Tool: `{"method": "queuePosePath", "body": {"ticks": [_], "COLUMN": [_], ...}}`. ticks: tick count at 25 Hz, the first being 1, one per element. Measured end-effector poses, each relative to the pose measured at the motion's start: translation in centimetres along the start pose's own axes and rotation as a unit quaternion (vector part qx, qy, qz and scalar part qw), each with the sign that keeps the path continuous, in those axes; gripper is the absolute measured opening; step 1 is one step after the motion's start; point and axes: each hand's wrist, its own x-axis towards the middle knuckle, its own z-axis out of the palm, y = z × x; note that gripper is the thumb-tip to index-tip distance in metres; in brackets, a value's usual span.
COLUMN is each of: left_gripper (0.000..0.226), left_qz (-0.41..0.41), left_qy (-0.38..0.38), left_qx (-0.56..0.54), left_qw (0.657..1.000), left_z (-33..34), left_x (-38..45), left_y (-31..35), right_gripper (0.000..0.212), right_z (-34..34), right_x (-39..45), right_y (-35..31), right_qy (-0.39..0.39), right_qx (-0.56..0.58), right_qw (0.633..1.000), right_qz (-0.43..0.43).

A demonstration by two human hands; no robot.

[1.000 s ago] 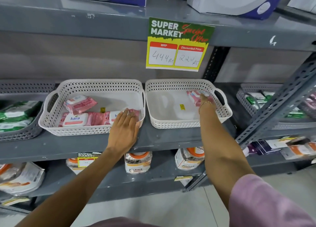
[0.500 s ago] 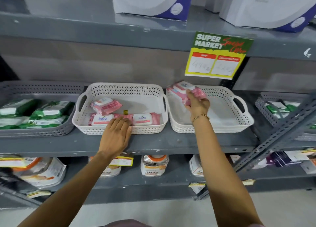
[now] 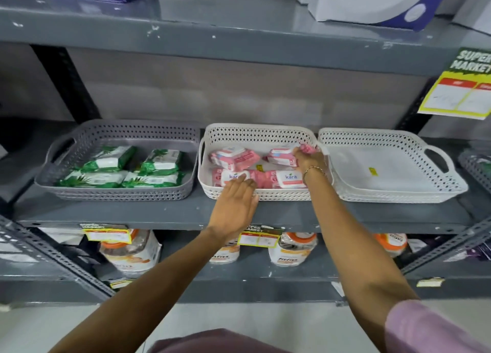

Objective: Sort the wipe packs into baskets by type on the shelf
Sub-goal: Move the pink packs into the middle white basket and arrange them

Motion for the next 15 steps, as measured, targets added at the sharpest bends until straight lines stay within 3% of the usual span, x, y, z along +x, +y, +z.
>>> {"method": "queuePosePath", "body": {"ticks": [2, 4, 7, 10, 12, 15], "left_gripper": [0.042, 0.043, 0.042, 0.04, 0.044, 0.059], "left_qz": [0.0, 0.005, 0.003, -0.114, -0.184, -0.181], "left_qy": [-0.004, -0.008, 0.015, 0.04, -0.025, -0.168], "left_qx": [-0.004, -0.022, -0.122, -0.191, -0.18, -0.11], "left_qw": [1.0, 1.0, 0.992, 0.974, 0.966, 0.963], "left_z": [-0.1, -0.7, -2.7, -3.3, -3.4, -3.5], "left_x": [0.2, 0.1, 1.2, 5.2, 9.0, 12.6], "left_y": [-0.2, 0.0, -1.2, -5.6, -8.8, -9.5], "right_gripper": [0.031, 0.024, 0.021, 0.023, 0.02, 0.026], "right_z": [0.0, -0.2, -1.1, 0.9, 3.9, 7.3], "right_x": [-0.1, -0.6, -2.5, -7.6, -10.6, -11.6], "right_y": [-0.7, -1.5, -2.6, -3.1, -2.9, -2.7], "right_qy": [0.001, -0.032, -0.033, -0.077, -0.167, -0.21], "right_qx": [-0.083, -0.097, -0.011, 0.087, 0.154, 0.093], "right_qw": [0.997, 0.995, 0.997, 0.993, 0.974, 0.973], "right_qz": [-0.003, 0.023, 0.071, 0.032, 0.021, 0.035]}}
